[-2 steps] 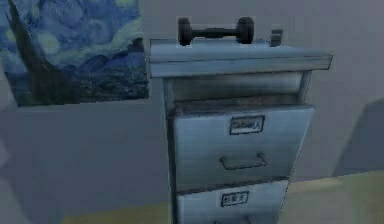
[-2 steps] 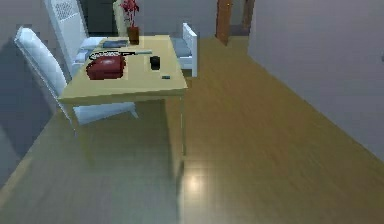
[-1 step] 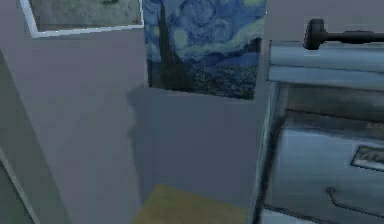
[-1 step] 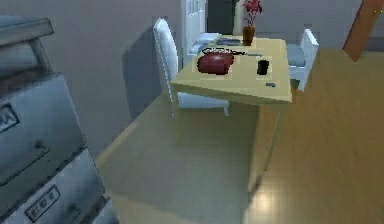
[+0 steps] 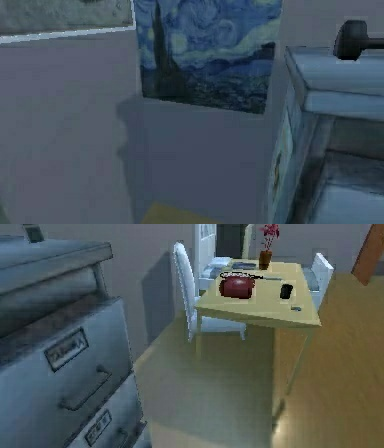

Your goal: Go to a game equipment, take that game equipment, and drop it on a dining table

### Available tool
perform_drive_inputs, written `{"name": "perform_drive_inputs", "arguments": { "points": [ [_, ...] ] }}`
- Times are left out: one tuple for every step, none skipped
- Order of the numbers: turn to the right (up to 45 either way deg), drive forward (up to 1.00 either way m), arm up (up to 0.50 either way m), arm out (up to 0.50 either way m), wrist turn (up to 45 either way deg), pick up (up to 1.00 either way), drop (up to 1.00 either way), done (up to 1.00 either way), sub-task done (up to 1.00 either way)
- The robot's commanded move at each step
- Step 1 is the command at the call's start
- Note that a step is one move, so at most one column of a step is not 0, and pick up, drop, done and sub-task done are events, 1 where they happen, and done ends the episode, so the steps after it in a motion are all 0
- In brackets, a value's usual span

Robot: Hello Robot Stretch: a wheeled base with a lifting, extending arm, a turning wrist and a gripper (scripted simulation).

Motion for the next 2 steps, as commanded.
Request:
{"name": "perform_drive_inputs", "arguments": {
  "points": [
    [-45.0, 0.00, 0.00, 0.00, 0.0, 0.00, 0.00, 0.00, 0.00],
    [-24.0, 0.00, 0.00, 0.00, 0.0, 0.00, 0.00, 0.00, 0.00]
  ]
}}
